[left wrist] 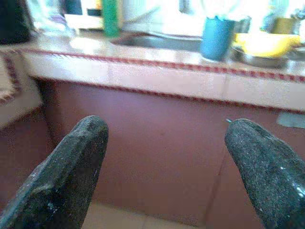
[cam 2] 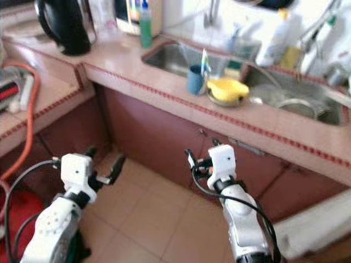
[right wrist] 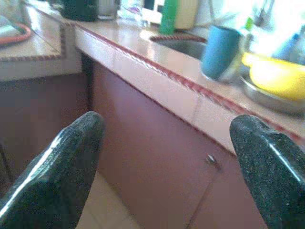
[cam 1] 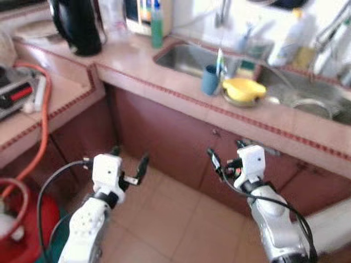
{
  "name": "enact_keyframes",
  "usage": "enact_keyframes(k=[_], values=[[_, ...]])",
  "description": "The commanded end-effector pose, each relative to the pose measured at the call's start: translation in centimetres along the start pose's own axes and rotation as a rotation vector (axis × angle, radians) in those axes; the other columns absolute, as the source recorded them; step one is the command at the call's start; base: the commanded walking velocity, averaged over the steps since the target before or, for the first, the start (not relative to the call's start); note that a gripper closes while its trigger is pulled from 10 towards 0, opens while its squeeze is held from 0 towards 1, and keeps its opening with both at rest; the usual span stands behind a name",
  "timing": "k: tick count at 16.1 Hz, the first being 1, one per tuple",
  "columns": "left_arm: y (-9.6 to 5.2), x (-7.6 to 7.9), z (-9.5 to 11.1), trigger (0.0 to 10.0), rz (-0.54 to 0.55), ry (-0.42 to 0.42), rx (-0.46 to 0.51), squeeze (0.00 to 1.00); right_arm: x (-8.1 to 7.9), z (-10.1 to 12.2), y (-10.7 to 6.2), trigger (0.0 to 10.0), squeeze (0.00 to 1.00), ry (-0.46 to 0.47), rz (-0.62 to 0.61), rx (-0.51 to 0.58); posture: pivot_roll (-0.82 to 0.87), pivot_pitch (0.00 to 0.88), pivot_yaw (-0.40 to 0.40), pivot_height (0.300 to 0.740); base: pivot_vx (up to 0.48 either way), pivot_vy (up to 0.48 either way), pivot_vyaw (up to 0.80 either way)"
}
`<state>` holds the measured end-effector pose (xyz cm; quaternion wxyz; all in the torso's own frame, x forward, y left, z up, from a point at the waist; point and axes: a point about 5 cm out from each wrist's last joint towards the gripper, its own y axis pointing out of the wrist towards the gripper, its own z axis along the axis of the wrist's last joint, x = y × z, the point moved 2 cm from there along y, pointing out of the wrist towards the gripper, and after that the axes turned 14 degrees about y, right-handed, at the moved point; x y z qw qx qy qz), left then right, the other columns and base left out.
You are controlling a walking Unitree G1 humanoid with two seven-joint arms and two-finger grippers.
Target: Kitchen organization
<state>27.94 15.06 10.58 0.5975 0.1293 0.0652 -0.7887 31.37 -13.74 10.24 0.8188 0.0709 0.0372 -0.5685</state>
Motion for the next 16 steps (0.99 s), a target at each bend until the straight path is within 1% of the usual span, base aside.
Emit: enact_keyframes(k=[1, 3, 4, 16], values=[[-0.24, -0.78, -0.08, 10.0, 0.017, 0.007, -0.009, 0.00, -0.80, 0.16, 0.34, 10.0, 0.00, 0.018, 0.024, 0.012, 0.01, 0.054, -0.036, 0.740, 0.285, 0.000, 0.00], [-0.16, -0.82, -0.02, 10.0, 0.016, 0.007, -0.007, 0.00, -0.71, 0.12, 0.39, 10.0, 0.00, 0.027, 0.018, 0.008, 0.01, 0.056, -0.034, 0.740, 0.285, 0.000, 0.00], [-0.11, -0.80, 0.00, 10.0, 0.016, 0.007, -0.007, 0.00, -0.61, 0.12, 0.41, 10.0, 0.00, 0.028, 0.014, 0.005, 0.01, 0.056, -0.034, 0.740, 0.289, 0.000, -0.58], [0.45, -0.61, 0.28, 10.0, 0.014, 0.004, 0.005, 0.00, -0.67, 0.34, 0.94, 10.0, 0.00, 0.016, 0.021, 0.003, 0.01, 0.051, -0.035, 0.740, 0.283, 0.000, -0.70]])
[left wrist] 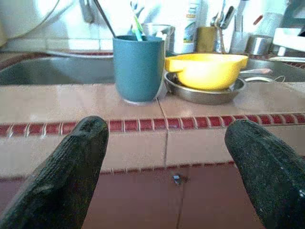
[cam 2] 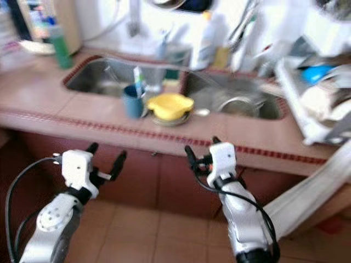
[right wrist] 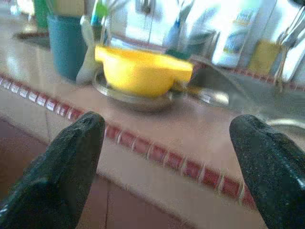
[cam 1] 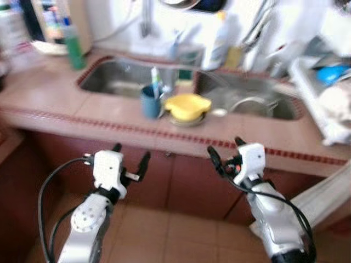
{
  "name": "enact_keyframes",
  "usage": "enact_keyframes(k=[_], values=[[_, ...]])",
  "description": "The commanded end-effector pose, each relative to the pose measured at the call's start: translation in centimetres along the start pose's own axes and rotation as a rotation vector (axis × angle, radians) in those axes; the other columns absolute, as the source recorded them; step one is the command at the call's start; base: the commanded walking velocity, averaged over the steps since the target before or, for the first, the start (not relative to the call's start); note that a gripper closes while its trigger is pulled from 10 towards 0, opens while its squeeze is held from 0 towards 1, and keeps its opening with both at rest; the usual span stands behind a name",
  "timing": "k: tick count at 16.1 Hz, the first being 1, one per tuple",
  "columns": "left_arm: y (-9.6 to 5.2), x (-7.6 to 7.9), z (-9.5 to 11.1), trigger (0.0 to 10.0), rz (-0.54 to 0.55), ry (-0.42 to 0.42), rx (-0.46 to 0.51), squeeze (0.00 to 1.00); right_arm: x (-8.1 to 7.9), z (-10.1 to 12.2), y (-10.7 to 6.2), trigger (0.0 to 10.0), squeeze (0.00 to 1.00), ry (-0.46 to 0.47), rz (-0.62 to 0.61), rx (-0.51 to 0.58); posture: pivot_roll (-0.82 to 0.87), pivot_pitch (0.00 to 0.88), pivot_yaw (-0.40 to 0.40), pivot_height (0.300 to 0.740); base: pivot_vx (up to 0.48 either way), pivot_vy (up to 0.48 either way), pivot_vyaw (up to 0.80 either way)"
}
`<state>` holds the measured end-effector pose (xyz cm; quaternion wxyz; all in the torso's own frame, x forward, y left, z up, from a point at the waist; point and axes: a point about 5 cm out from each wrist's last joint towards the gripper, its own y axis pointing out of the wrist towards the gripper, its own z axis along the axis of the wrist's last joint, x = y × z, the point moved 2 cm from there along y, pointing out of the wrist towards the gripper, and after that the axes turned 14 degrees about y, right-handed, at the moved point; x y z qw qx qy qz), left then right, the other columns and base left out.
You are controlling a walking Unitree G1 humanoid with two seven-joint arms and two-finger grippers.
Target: Kitchen organization
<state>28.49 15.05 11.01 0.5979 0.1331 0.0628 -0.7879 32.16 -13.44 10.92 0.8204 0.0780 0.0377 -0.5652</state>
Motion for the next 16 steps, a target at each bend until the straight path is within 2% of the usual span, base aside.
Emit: enact_keyframes(k=[1, 4, 10, 12, 14, 16], values=[[-0.1, -0.4, 0.0, 10.0, 0.013, 0.000, -0.002, 0.00, -0.7, -0.1, 0.1, 10.0, 0.00, -0.007, 0.020, -0.002, 0.00, 0.052, -0.036, 0.740, 0.285, 0.000, -0.69], [0.3, -1.4, 0.8, 10.0, 0.027, -0.001, 0.022, 0.00, -1.4, 1.2, 0.6, 10.0, 0.00, -0.051, 0.069, 0.047, 0.00, 0.051, -0.038, 0.740, 0.282, 0.000, 0.00], [1.1, -5.5, 3.8, 10.0, 0.137, -0.020, 0.097, 0.00, -1.0, 5.7, 2.0, 10.0, 0.00, -0.112, 0.114, 0.164, 0.00, 0.051, -0.036, 0.740, 0.222, 0.000, 0.00], [1.2, -6.1, 4.1, 10.0, 0.176, -0.025, 0.086, 0.00, -1.1, 6.5, 2.1, 10.0, 0.00, -0.121, 0.128, 0.184, -0.01, 0.048, -0.038, 0.740, 0.000, 0.000, 0.00], [1.4, -6.3, 4.4, 10.0, 0.200, -0.095, 0.059, 0.00, -1.2, 7.2, 2.2, 10.0, 0.00, -0.127, 0.133, 0.196, 0.00, 0.046, -0.039, 0.740, 0.000, 0.000, 0.00], [1.7, -6.3, 4.9, 10.0, 0.204, -0.129, 0.046, 0.00, -1.3, 7.9, 2.3, 10.0, 0.00, -0.130, 0.146, 0.211, -0.01, 0.045, -0.041, 0.740, 0.000, 0.000, 0.00]])
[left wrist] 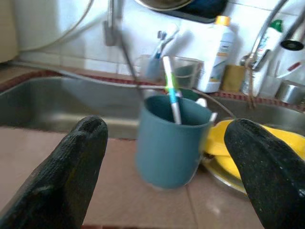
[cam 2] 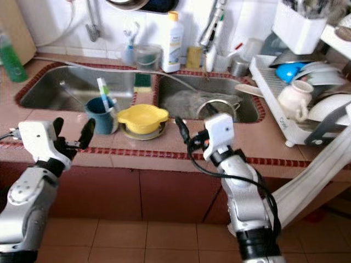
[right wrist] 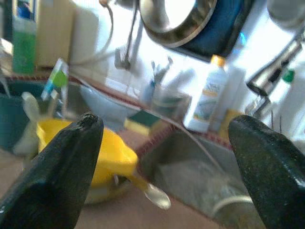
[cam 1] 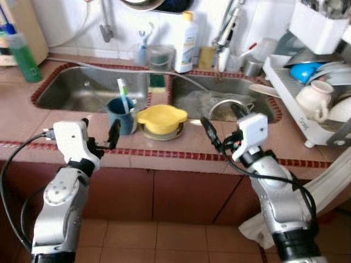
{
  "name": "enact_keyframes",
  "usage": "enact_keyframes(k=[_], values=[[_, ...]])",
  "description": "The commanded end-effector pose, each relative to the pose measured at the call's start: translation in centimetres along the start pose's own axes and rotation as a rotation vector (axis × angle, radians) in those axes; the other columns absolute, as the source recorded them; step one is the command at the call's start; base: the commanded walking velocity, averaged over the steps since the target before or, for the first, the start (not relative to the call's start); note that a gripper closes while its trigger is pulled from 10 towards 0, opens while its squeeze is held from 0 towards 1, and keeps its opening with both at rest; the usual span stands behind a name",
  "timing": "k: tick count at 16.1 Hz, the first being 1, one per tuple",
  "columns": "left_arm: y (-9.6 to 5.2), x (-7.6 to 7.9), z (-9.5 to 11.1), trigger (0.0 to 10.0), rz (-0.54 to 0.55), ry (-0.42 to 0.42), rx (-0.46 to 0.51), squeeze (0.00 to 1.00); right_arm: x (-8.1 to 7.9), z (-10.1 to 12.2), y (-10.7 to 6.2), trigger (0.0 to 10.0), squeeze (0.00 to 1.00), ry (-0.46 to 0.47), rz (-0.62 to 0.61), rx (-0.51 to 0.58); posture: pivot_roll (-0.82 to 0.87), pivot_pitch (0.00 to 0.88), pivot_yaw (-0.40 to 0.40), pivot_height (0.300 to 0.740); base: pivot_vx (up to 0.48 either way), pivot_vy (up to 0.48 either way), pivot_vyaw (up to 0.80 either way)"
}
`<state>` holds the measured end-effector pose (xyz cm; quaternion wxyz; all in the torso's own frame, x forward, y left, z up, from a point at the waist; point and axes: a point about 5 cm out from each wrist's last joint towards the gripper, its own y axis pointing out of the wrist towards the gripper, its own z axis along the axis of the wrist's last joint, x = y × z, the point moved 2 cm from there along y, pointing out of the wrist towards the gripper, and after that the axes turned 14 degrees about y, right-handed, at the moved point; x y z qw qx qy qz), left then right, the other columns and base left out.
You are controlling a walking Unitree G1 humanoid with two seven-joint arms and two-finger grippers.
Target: Kitchen organization
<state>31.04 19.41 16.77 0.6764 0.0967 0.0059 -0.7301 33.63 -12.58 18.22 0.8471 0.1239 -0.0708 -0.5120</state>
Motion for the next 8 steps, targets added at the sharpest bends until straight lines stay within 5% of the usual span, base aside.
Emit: enact_keyframes(k=[1, 8], values=[[0.3, 0.2, 0.8, 10.0, 0.004, -0.009, 0.005, 0.00, 0.1, 1.0, 0.2, 10.0, 0.00, -0.016, 0.015, 0.024, 0.00, 0.043, -0.043, 0.740, 0.000, 0.000, 0.00], [2.2, 3.4, 1.6, 10.0, -0.078, -0.001, -0.033, 0.00, -0.3, 1.6, 0.3, 10.0, 0.00, -0.049, 0.055, 0.029, -0.02, 0.039, -0.031, 0.740, 0.000, 0.000, 0.00]])
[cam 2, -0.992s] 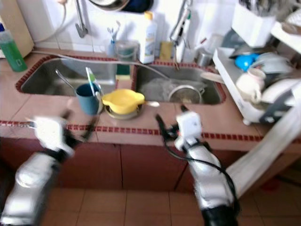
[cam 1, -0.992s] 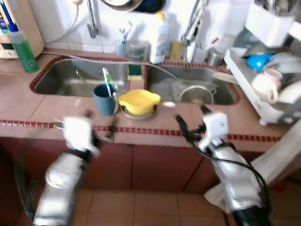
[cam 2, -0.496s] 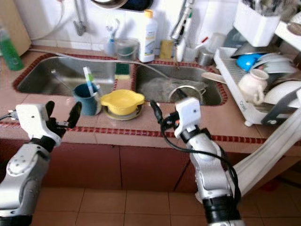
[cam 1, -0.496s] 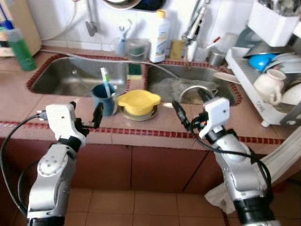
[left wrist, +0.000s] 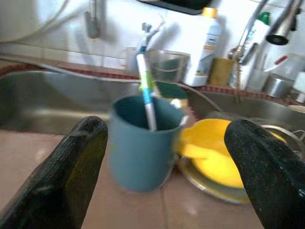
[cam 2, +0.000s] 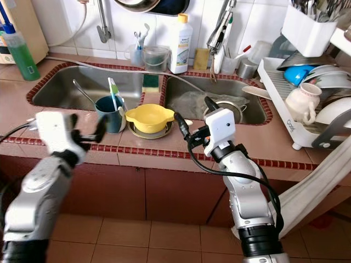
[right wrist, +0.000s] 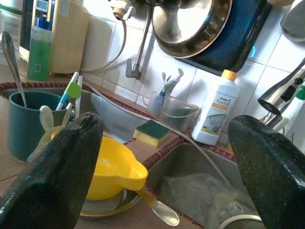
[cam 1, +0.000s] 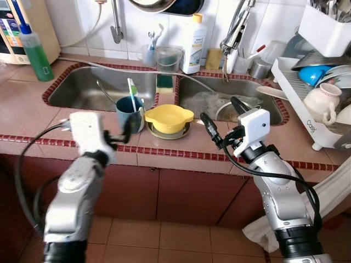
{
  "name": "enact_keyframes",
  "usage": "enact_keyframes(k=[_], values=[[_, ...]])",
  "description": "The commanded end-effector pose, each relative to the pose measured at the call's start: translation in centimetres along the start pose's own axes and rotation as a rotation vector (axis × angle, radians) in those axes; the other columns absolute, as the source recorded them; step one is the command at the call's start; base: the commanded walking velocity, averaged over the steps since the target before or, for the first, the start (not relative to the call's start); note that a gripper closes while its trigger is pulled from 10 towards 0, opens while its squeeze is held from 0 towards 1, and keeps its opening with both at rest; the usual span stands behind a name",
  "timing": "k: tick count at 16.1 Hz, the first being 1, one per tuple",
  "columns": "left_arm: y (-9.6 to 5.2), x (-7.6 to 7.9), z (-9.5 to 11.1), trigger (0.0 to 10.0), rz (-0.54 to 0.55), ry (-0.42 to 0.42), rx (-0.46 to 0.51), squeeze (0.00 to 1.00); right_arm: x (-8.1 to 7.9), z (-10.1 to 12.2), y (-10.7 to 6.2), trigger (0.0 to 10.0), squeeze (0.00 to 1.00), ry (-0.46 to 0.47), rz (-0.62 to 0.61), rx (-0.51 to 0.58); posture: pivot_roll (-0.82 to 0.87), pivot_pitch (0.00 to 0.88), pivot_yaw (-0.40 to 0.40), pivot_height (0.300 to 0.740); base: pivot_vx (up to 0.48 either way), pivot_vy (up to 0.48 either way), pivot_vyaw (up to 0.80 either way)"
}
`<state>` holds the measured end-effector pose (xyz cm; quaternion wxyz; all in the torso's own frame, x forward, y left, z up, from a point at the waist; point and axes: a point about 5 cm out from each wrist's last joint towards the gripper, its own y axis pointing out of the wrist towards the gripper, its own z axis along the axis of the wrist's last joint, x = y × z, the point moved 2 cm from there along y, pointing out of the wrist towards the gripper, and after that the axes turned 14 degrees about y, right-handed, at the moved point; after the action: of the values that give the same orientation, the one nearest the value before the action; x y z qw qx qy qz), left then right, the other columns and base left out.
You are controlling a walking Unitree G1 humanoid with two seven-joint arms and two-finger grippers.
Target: Kitchen organization
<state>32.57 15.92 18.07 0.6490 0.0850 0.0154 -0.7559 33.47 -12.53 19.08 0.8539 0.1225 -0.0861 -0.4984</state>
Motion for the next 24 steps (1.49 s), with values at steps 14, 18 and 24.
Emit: enact_keyframes(k=[14, 18, 24], values=[[2.8, -0.1, -0.4, 10.0, 0.059, -0.026, -0.103, 0.00, -0.4, 2.0, 0.4, 10.0, 0.00, -0.043, 0.048, 0.063, -0.04, 0.074, -0.016, 0.740, 0.000, 0.000, 0.00], [4.3, -0.6, -0.7, 10.0, 0.136, -0.085, -0.151, 0.00, -0.6, 2.6, 0.7, 10.0, 0.00, -0.040, 0.056, 0.084, -0.05, 0.086, -0.018, 0.740, 0.000, 0.000, 0.00], [5.5, -1.6, 0.1, 10.0, 0.192, -0.133, -0.134, 0.00, -0.8, 3.0, 0.7, 10.0, 0.00, -0.046, 0.075, 0.091, -0.05, 0.088, -0.022, 0.740, 0.000, 0.000, 0.00]])
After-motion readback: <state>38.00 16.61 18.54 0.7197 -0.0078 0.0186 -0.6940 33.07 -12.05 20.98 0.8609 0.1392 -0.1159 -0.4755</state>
